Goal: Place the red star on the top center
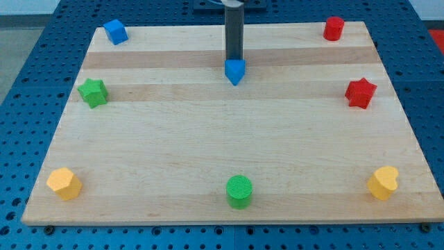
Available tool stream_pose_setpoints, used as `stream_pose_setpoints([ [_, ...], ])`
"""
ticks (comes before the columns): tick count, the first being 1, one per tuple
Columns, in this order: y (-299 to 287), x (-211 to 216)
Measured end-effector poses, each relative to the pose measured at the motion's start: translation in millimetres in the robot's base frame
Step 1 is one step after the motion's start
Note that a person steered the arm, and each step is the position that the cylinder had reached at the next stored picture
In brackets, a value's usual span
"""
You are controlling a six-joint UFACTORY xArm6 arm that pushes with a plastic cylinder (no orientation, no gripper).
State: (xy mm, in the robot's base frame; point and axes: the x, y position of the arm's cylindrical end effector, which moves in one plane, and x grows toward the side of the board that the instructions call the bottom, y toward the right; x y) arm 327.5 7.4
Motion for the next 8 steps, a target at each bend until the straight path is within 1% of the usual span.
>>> stream_pose_setpoints([
  [1,3.4,43.9],
  [2,76.7,93.8],
  [3,179.2,131.3],
  [4,273.9,152.1],
  [5,286.9,109.5],
  [6,275.2,99.9],
  [7,247.2,99.9],
  [8,204.0,97.4],
])
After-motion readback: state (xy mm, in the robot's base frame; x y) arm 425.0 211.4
